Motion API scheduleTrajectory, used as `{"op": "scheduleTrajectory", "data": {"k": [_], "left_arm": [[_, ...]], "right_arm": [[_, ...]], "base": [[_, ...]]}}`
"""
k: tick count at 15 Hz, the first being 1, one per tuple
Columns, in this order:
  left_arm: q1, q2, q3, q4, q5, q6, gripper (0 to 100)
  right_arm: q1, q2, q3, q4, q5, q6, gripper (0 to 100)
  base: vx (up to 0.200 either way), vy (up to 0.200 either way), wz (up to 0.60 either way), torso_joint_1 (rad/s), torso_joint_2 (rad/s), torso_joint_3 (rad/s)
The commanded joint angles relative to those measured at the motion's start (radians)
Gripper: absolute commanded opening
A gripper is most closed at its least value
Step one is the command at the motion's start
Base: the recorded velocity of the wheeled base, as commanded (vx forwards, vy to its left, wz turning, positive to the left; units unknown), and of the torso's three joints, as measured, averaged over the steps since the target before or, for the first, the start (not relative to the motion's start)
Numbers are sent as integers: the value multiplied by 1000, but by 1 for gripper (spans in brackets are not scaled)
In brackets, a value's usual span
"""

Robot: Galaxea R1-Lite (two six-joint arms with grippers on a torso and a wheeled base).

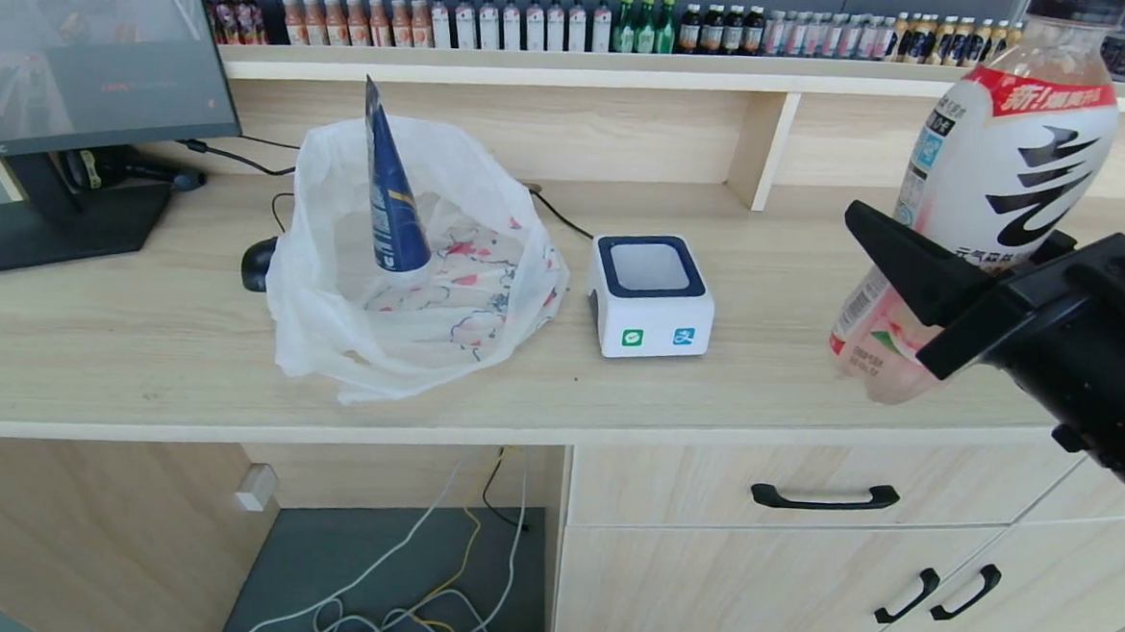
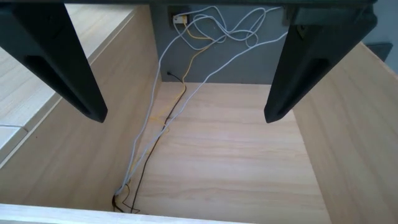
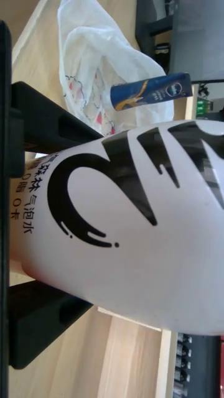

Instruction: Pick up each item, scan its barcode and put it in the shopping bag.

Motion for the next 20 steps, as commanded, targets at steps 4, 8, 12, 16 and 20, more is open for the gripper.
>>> {"op": "scheduleTrajectory", "data": {"k": [4,8,12,16,20], "left_arm": [[0,0,0,0,0,0,100],[0,0,0,0,0,0,100],[0,0,0,0,0,0,100],[0,0,0,0,0,-2,100],[0,0,0,0,0,0,100]], "right_arm": [[97,6,-196,259,-116,0,0],[100,44,-283,347,-126,-13,0],[115,100,-411,436,-126,-34,0],[156,164,-532,506,-119,-65,0],[162,207,-581,506,-116,-103,0]], "base": [[0,0,0,0,0,0],[0,0,0,0,0,0],[0,0,0,0,0,0],[0,0,0,0,0,0],[0,0,0,0,0,0]]}}
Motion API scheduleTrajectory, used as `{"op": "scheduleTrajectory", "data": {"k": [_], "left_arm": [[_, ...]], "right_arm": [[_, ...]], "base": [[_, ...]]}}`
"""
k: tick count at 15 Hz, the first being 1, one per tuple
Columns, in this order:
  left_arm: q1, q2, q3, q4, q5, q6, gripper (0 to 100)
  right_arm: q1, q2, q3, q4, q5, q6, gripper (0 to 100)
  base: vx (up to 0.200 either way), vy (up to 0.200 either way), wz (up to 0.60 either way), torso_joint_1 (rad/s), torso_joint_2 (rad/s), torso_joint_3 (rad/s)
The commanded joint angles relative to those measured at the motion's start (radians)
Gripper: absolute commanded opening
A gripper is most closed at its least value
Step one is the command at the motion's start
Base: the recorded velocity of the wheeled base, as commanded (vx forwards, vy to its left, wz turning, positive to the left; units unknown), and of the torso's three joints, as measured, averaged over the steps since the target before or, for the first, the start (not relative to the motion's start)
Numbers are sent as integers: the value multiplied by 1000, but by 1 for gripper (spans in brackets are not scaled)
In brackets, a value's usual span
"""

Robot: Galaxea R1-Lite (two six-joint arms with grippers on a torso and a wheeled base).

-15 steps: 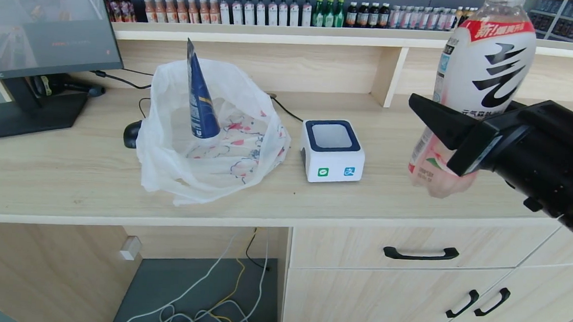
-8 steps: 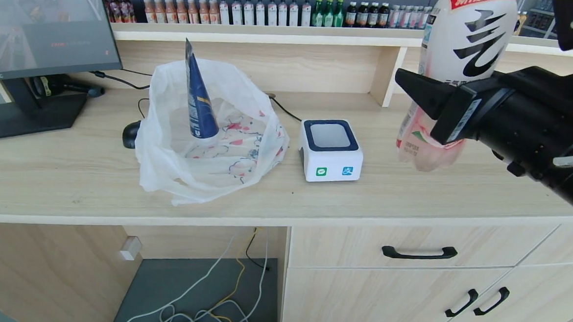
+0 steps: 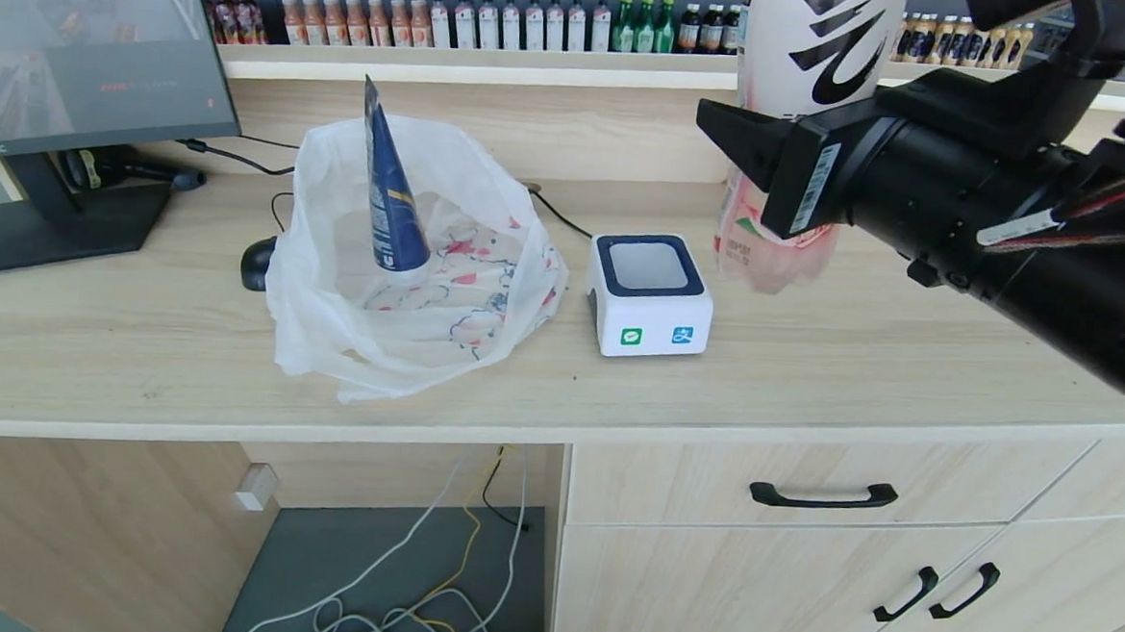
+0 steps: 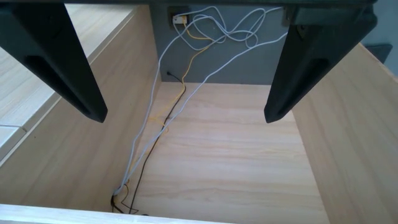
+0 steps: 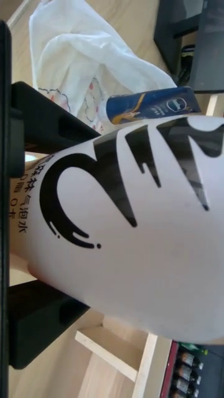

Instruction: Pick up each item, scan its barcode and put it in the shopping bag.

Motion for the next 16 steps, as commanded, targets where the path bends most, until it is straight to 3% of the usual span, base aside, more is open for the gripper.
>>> {"op": "scheduleTrajectory", "data": {"k": [1,7,13,16], "left_arm": [[0,0,0,0,1,0,100],[0,0,0,0,1,-1,100],[0,0,0,0,1,0,100],[0,0,0,0,1,0,100]], "right_arm": [[4,49,-48,-1,4,-14,0],[10,159,-241,85,50,-72,0],[1,218,-266,86,91,-131,0],[-49,251,-330,137,180,-210,0]], "base": [[0,0,0,0,0,0],[0,0,0,0,0,0],[0,0,0,0,0,0],[0,0,0,0,0,0]]}}
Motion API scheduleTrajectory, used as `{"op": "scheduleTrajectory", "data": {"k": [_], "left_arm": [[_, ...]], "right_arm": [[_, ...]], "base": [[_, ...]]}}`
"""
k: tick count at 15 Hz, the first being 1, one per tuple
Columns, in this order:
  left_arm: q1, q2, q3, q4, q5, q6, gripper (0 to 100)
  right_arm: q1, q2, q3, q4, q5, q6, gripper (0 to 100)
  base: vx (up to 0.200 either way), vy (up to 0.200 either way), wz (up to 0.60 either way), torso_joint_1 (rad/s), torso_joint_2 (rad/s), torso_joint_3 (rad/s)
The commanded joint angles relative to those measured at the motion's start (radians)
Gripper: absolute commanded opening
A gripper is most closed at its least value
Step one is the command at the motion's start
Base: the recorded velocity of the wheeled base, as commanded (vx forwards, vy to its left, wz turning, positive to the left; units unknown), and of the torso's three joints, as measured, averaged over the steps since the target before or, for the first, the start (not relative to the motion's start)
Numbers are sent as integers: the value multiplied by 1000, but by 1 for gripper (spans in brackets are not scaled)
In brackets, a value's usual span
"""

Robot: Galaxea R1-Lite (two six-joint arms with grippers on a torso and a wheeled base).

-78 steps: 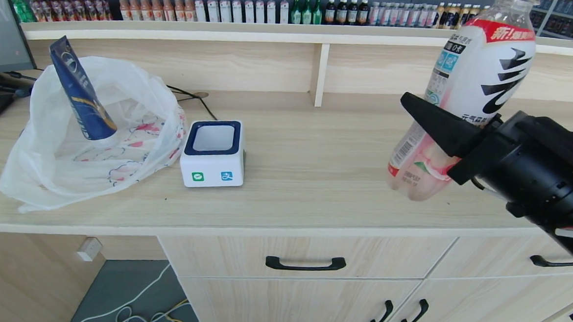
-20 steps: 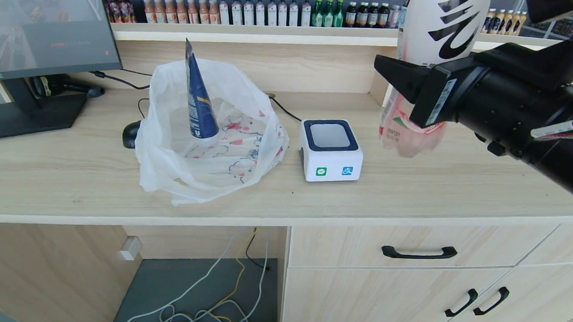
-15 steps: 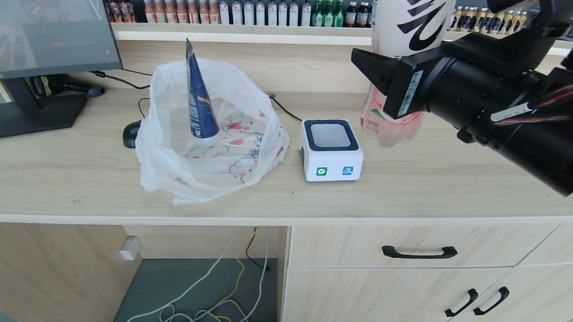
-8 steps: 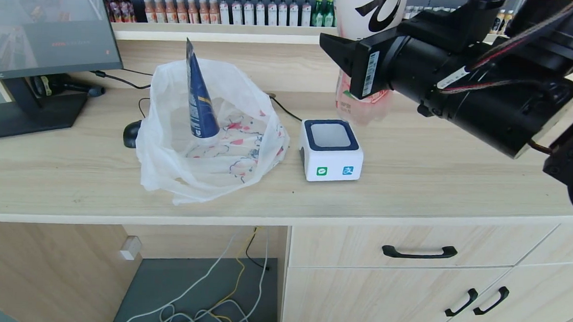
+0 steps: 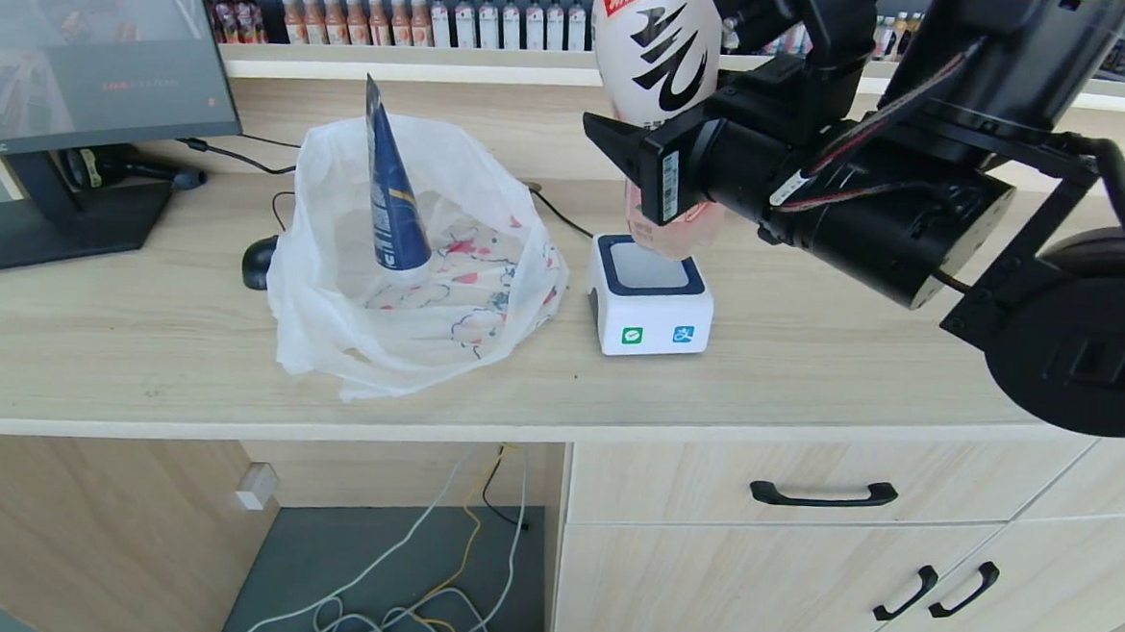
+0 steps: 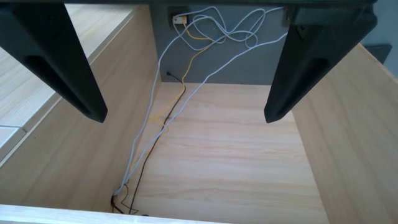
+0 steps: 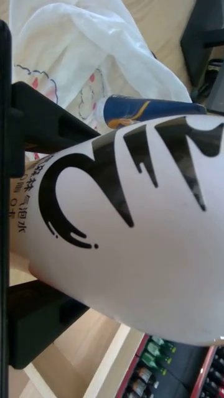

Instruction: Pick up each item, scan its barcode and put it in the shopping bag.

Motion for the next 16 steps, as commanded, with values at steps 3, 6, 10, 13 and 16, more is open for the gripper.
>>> {"op": "scheduleTrajectory", "data": {"k": [3,6,10,13,16], "left_arm": [[-1,0,0,0,0,0,100],[1,0,0,0,0,0,100],[1,0,0,0,0,0,100],[1,0,0,0,0,0,100],[1,0,0,0,0,0,100]], "right_arm": [[-80,35,-110,123,142,-121,0],[-124,49,-155,181,224,-184,0],[-186,60,-158,235,375,-302,0],[-189,74,-153,237,431,-333,0],[-215,83,-161,278,480,-374,0]], "base": [[0,0,0,0,0,0],[0,0,0,0,0,0],[0,0,0,0,0,0],[0,0,0,0,0,0],[0,0,0,0,0,0]]}}
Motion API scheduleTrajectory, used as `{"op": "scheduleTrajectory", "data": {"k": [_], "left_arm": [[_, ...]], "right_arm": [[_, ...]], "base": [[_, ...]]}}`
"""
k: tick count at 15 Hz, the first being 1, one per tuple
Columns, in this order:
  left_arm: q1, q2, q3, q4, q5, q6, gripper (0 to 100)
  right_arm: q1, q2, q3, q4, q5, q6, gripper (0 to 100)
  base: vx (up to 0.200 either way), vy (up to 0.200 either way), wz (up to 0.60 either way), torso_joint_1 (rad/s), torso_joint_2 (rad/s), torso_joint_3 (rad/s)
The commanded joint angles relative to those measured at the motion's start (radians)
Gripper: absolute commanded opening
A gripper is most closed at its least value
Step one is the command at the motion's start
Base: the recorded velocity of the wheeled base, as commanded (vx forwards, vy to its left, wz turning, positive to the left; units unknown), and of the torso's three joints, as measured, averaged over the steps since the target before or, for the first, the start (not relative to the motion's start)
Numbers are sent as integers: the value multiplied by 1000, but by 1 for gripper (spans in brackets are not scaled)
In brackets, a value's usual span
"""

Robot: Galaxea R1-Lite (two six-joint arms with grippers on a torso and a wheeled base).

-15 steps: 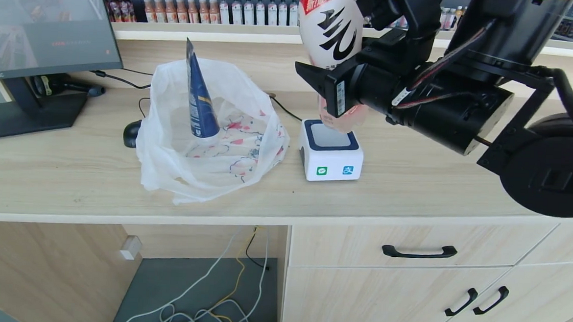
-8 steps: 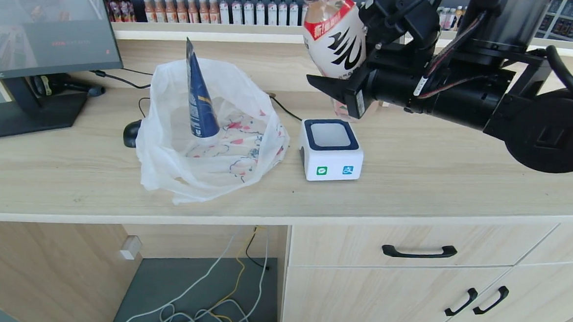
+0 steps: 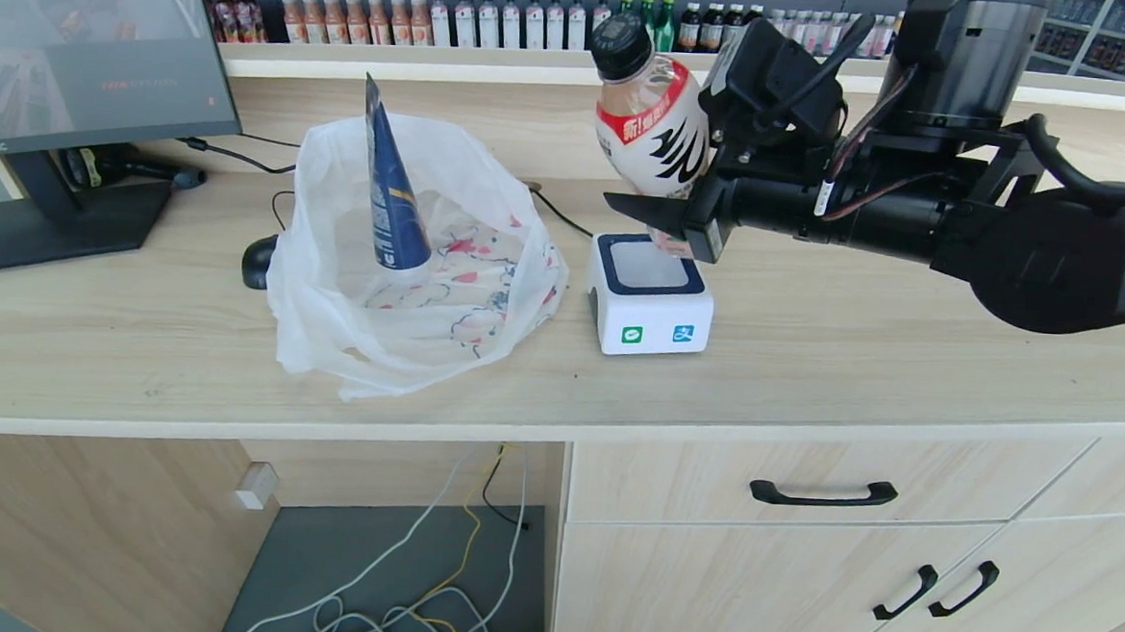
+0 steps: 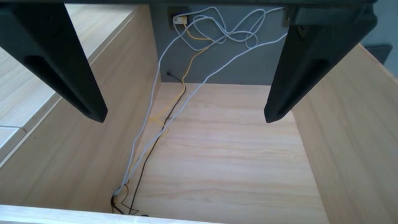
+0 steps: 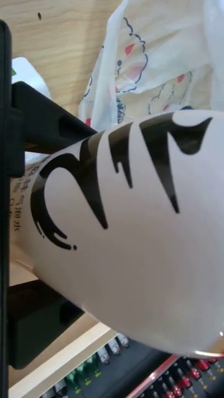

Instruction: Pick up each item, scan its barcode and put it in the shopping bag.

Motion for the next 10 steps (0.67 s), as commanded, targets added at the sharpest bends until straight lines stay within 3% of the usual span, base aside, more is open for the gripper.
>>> {"op": "scheduleTrajectory", "data": {"k": [1,10], "left_arm": [[0,0,0,0,0,0,100],[0,0,0,0,0,0,100]], "right_arm": [[-11,4,-1,7,13,-17,0],[-33,-2,28,30,20,-43,0]], "base": [[0,0,0,0,0,0],[0,0,0,0,0,0]]}}
